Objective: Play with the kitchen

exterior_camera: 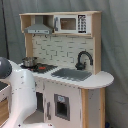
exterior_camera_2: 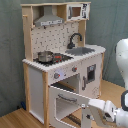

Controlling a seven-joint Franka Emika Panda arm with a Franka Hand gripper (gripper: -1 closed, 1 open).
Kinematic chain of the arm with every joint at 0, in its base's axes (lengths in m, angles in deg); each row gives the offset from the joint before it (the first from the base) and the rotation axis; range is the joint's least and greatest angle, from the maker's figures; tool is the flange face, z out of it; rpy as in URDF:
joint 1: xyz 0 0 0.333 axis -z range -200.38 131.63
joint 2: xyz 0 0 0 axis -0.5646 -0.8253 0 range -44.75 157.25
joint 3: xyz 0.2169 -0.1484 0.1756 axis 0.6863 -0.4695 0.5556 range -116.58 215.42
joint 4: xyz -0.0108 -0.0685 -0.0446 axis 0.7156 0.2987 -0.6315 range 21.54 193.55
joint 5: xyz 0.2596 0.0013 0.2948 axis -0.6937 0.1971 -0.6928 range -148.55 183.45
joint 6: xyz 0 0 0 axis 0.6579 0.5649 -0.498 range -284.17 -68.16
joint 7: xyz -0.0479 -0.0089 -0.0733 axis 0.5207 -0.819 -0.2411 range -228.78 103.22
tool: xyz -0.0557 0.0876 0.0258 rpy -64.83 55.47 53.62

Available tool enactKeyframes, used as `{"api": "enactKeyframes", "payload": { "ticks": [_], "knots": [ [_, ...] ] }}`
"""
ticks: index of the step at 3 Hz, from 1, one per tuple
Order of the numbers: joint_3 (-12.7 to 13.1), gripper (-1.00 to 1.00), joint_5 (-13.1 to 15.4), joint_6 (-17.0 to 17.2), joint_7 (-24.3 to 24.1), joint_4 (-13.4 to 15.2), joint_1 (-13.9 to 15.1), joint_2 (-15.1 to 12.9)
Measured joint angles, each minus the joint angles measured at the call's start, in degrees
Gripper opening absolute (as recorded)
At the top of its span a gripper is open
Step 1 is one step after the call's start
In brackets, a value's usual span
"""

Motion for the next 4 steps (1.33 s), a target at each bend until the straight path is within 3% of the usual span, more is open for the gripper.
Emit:
{"api": "enactKeyframes", "payload": {
  "ticks": [2, 4],
  "knots": [
    [-2.2, 1.0, 0.0, 9.7, 0.3, -3.7, -4.4, -5.1],
    [-2.6, 1.0, 0.0, 19.6, -1.3, -7.3, -6.3, -10.4]
  ]
}}
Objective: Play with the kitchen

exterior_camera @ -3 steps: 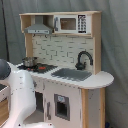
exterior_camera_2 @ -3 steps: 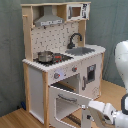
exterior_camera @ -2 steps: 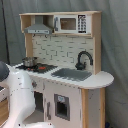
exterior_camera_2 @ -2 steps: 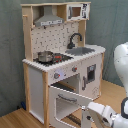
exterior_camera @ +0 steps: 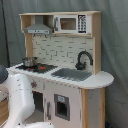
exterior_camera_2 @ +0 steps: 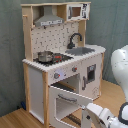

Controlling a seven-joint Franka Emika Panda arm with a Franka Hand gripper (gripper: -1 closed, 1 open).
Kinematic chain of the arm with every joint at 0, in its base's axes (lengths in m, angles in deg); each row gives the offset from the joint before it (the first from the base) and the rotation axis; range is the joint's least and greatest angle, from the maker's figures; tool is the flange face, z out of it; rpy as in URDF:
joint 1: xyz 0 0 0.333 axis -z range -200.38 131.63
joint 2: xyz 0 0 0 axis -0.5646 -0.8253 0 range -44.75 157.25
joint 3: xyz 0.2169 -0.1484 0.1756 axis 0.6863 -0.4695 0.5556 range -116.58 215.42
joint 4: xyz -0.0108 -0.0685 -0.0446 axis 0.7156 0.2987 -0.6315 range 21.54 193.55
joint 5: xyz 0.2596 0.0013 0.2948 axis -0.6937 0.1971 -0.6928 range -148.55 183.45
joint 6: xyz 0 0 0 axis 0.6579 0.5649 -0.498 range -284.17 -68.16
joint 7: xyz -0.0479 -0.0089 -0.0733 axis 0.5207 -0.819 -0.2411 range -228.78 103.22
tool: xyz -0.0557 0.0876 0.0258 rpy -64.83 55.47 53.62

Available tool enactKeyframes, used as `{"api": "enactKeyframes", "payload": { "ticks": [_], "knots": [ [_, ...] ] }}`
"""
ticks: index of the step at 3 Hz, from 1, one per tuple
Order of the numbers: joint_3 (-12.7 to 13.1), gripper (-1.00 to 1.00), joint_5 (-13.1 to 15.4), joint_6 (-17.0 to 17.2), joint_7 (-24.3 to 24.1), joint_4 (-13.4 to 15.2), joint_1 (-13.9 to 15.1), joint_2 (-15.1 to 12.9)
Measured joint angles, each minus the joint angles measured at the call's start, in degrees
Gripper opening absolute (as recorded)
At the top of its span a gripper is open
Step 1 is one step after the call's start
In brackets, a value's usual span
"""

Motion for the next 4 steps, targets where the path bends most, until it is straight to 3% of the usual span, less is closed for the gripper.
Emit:
{"api": "enactKeyframes", "payload": {
  "ticks": [3, 4],
  "knots": [
    [0.0, 1.0, -0.9, 13.1, -11.4, -0.5, 0.4, -4.7],
    [0.0, 1.0, -3.0, 16.8, -15.4, -0.5, 1.2, -5.2]
  ]
}}
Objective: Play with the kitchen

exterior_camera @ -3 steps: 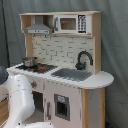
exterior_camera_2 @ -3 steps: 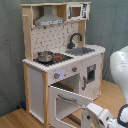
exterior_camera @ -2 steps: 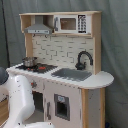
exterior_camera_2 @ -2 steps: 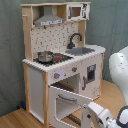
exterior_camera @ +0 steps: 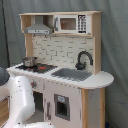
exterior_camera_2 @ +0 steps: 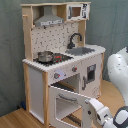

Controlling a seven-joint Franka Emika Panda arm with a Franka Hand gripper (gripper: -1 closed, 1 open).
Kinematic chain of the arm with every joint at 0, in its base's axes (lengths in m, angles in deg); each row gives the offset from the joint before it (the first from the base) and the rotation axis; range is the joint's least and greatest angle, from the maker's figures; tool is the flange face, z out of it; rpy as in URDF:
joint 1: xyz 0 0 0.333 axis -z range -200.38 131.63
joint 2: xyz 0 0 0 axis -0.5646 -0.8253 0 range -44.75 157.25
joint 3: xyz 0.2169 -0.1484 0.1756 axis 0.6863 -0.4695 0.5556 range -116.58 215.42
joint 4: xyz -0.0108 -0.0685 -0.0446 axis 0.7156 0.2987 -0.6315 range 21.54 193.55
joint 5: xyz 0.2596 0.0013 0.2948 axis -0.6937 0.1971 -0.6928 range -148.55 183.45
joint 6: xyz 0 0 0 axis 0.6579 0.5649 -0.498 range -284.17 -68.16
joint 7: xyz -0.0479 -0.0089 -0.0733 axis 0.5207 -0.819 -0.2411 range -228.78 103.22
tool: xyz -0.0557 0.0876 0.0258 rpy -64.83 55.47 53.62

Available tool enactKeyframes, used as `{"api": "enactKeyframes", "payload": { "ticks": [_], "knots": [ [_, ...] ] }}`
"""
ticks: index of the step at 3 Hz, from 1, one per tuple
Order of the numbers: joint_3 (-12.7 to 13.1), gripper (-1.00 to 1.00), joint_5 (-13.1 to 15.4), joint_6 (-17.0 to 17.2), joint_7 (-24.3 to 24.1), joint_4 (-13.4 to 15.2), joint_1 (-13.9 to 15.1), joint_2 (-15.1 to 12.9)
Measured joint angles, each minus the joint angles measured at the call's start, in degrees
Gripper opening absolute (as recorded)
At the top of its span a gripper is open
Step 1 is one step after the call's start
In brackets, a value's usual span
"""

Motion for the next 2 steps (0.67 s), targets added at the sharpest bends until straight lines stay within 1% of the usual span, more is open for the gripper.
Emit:
{"api": "enactKeyframes", "payload": {
  "ticks": [1, 2],
  "knots": [
    [0.0, 1.0, -4.1, 2.0, -3.5, 0.2, 1.0, 0.0],
    [0.0, 1.0, -8.7, 2.1, -6.7, 1.3, 2.8, 0.0]
  ]
}}
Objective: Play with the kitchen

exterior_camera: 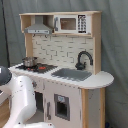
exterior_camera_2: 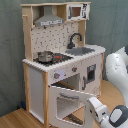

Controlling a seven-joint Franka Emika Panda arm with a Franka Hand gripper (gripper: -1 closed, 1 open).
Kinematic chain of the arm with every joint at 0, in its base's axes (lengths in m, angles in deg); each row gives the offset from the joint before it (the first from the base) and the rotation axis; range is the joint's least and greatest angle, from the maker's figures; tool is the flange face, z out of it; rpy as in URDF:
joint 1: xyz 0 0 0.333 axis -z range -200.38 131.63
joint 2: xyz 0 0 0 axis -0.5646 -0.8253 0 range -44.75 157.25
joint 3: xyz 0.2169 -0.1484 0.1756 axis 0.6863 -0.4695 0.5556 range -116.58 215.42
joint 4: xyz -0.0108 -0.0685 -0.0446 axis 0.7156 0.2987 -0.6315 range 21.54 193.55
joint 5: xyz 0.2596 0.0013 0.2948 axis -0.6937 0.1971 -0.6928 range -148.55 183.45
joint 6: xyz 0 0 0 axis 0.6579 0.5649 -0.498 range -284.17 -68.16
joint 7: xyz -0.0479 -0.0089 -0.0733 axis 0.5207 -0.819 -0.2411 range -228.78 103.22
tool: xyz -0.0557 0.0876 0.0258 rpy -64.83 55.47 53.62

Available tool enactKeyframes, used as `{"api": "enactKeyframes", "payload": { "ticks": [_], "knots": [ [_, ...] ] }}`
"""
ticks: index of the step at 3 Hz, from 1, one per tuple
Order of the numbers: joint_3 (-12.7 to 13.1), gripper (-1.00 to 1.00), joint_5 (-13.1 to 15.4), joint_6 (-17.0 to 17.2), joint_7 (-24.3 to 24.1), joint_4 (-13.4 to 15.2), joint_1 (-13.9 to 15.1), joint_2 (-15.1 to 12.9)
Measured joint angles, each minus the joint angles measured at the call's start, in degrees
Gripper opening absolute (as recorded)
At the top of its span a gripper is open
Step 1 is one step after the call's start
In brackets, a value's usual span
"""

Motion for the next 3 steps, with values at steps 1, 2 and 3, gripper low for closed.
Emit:
{"api": "enactKeyframes", "payload": {
  "ticks": [1, 2, 3],
  "knots": [
    [0.3, 1.0, -2.9, 0.0, -3.8, 2.6, 2.6, 0.0],
    [1.8, 1.0, -3.5, 0.0, -5.8, 5.7, 6.9, 0.1],
    [3.7, 1.0, -3.5, 0.2, -6.9, 8.8, 11.4, 0.3]
  ]
}}
